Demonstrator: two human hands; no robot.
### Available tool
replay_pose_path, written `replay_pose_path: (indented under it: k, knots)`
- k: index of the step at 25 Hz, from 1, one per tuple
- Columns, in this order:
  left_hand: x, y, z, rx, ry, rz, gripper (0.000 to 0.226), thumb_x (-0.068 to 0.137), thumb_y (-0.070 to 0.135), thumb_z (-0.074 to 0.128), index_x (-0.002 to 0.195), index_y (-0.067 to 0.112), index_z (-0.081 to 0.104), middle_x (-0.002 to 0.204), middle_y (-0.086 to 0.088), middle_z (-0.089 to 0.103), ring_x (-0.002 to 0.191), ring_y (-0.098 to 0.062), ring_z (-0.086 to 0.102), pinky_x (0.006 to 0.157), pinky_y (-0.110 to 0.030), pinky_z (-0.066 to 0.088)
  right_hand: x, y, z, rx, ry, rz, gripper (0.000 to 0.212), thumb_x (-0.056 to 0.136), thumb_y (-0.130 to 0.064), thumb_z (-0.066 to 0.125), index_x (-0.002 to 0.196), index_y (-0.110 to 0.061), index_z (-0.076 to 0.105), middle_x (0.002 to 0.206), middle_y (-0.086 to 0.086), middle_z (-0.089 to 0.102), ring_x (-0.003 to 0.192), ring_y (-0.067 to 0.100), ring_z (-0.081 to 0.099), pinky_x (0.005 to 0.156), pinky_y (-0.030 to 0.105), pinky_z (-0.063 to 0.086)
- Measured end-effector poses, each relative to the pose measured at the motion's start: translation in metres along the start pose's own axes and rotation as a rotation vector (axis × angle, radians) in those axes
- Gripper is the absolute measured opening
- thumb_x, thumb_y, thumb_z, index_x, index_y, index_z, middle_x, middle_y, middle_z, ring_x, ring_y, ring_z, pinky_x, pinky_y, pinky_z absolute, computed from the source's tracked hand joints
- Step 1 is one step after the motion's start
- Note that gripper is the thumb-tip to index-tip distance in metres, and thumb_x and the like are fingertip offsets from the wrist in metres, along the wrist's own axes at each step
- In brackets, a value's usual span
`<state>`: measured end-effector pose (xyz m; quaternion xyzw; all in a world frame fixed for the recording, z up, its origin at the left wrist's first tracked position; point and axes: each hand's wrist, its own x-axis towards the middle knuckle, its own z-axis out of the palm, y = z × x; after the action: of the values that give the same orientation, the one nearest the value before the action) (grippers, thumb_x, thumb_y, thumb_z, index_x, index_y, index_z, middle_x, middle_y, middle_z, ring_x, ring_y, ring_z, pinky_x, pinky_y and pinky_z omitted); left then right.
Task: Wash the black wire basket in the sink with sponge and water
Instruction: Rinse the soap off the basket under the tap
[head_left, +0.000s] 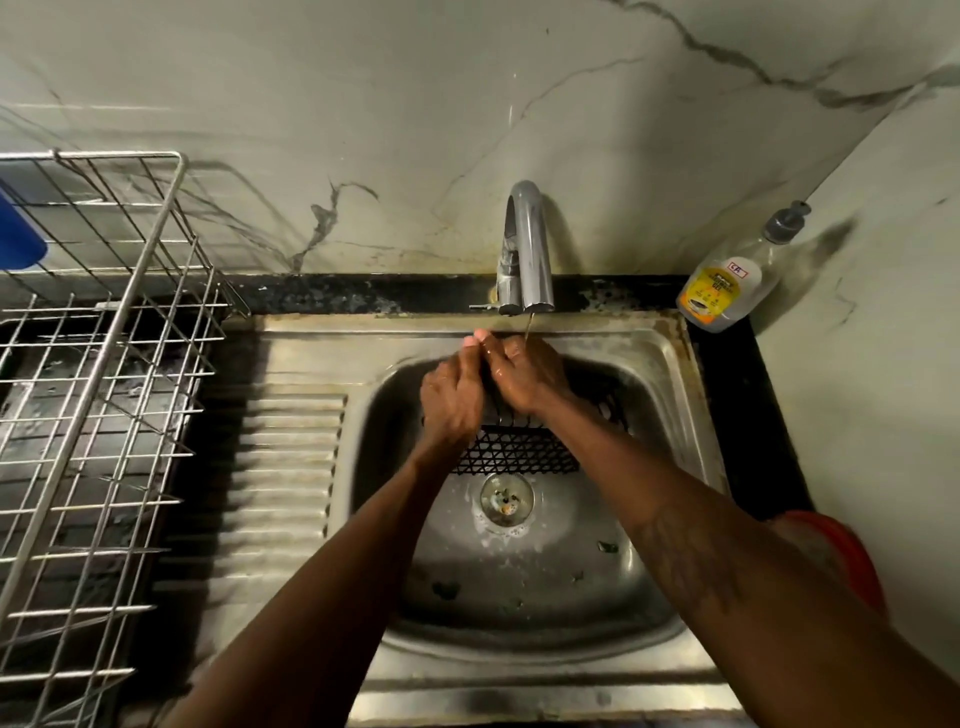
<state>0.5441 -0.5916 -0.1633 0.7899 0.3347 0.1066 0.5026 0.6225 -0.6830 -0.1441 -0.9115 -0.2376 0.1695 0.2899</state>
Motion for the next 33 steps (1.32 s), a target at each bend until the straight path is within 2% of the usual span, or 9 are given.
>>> replay_pose_path:
  k: [4, 9, 12, 14, 18, 23, 26, 29, 33]
  knots:
    - [0.008, 0.004, 0.009, -0.085, 0.037, 0.036, 0.055, 0.100, 0.053, 0.049, 0.062, 0.017, 0.065, 0.059, 0.000, 0.068, 0.055, -0.015, 0.067, 0.054, -0.033, 0.059, -0.004, 0.031, 0.002, -0.007, -0.068, -0.028, 0.053, 0.109, -0.048, 0.025, 0.084, -0.022, 0.064, 0.079, 0.000, 0.065, 0.072, 0.017, 0.062, 0.070, 0.032, 0.048]
    - [0.016, -0.012, -0.002, -0.085, 0.070, -0.096, 0.046, 0.099, 0.051, 0.053, 0.073, 0.015, 0.066, 0.069, -0.004, 0.070, 0.062, -0.014, 0.069, 0.054, -0.023, 0.055, -0.008, 0.100, -0.005, -0.308, 0.095, 0.311, 0.067, 0.109, -0.047, 0.022, 0.091, -0.006, 0.072, 0.096, 0.021, 0.073, 0.087, 0.034, 0.066, 0.090, 0.043, 0.049]
    - [0.027, -0.011, 0.000, -0.007, 0.136, -0.171, 0.057, 0.096, 0.058, 0.048, 0.066, 0.014, 0.067, 0.069, -0.009, 0.072, 0.062, -0.024, 0.070, 0.063, -0.038, 0.061, 0.002, 0.033, 0.023, -0.142, 0.011, 0.096, 0.063, 0.108, -0.053, 0.018, 0.093, -0.018, 0.069, 0.096, 0.015, 0.071, 0.089, 0.030, 0.065, 0.099, 0.051, 0.049]
    - [0.034, -0.011, -0.001, 0.077, 0.178, -0.336, 0.056, 0.098, 0.056, 0.046, 0.076, 0.011, 0.070, 0.085, -0.013, 0.075, 0.077, -0.028, 0.071, 0.076, -0.040, 0.059, 0.002, -0.007, 0.031, -0.137, -0.190, -0.006, 0.060, 0.108, -0.052, 0.016, 0.120, -0.019, 0.065, 0.114, 0.015, 0.067, 0.112, 0.031, 0.062, 0.104, 0.049, 0.045]
    - [0.023, -0.026, -0.014, -0.004, 0.179, -0.584, 0.065, 0.099, 0.057, 0.038, 0.117, 0.002, 0.066, 0.116, -0.016, 0.069, 0.105, -0.035, 0.066, 0.090, -0.039, 0.054, 0.003, 0.015, 0.023, -0.109, -0.210, 0.195, 0.059, 0.106, -0.058, 0.023, 0.105, -0.019, 0.068, 0.091, 0.004, 0.067, 0.086, 0.020, 0.065, 0.076, 0.034, 0.051]
    - [0.023, 0.001, -0.013, -0.519, 0.108, -0.873, 0.047, 0.102, 0.043, 0.050, 0.118, 0.000, 0.061, 0.101, -0.006, 0.068, 0.087, -0.018, 0.065, 0.062, -0.029, 0.049, -0.014, 0.037, 0.056, 0.174, 0.057, 0.537, 0.068, 0.102, -0.055, 0.008, 0.119, -0.018, 0.062, 0.117, 0.007, 0.062, 0.119, 0.029, 0.058, 0.107, 0.054, 0.040]
    - [0.026, 0.011, -0.014, -0.522, -0.071, -0.733, 0.034, 0.094, 0.032, 0.061, 0.109, 0.003, 0.070, 0.083, -0.009, 0.073, 0.066, -0.014, 0.064, 0.060, -0.026, 0.055, 0.020, 0.041, 0.055, 0.256, 0.059, 0.713, 0.068, 0.099, -0.056, 0.015, 0.119, -0.014, 0.065, 0.118, 0.012, 0.065, 0.110, 0.031, 0.062, 0.099, 0.052, 0.048]
    - [0.017, 0.015, -0.010, -0.232, -0.126, -0.576, 0.037, 0.100, 0.032, 0.050, 0.115, 0.001, 0.065, 0.100, -0.021, 0.072, 0.078, -0.032, 0.070, 0.079, -0.045, 0.059, 0.036, 0.029, 0.040, 0.235, -0.001, 0.737, 0.059, 0.101, -0.056, 0.031, 0.113, -0.013, 0.070, 0.112, 0.013, 0.069, 0.095, 0.026, 0.066, 0.085, 0.038, 0.055]
    - [0.016, 0.015, -0.009, 0.032, 0.007, -0.528, 0.034, 0.099, 0.008, 0.054, 0.131, 0.000, 0.051, 0.122, -0.024, 0.062, 0.112, -0.037, 0.061, 0.084, -0.025, 0.054, 0.020, 0.002, 0.031, 0.234, -0.152, 0.739, 0.083, 0.099, -0.070, 0.019, 0.155, -0.010, 0.035, 0.159, 0.017, 0.033, 0.144, 0.036, 0.035, 0.118, 0.050, 0.028]
